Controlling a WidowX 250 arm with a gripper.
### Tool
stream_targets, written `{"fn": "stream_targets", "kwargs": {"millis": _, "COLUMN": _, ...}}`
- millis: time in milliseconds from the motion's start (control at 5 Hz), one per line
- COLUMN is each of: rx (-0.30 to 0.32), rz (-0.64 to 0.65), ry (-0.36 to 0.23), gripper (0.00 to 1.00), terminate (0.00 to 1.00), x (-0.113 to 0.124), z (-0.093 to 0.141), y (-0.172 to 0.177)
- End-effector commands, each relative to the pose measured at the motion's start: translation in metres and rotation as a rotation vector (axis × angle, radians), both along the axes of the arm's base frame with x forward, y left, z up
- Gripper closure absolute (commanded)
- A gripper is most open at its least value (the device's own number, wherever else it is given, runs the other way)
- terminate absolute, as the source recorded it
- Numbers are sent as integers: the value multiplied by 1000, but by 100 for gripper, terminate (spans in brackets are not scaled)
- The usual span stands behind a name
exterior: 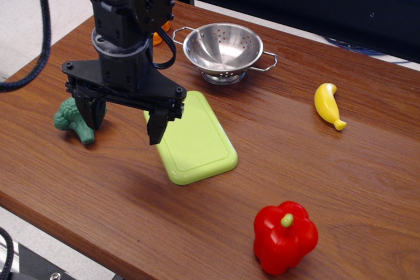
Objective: Put banana in colander
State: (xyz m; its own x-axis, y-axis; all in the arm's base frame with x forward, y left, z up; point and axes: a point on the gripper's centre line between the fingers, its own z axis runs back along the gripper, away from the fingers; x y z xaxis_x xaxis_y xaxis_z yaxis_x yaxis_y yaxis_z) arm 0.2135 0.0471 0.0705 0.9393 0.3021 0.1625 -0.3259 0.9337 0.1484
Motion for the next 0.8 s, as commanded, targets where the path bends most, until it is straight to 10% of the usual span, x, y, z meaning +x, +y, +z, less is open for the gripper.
{"fn": "stream_targets", "kwargs": {"millis": 0, "rx": 0, "rz": 0, "ry": 0, "gripper": 0, "terminate": 0, "x": 0, "z": 0, "y": 0}}
{"fn": "stream_targets", "kwargs": {"millis": 600, "rx": -201, "rz": 50, "ry": -151, "gripper": 0, "terminate": 0, "x": 113, "z": 49, "y": -89}}
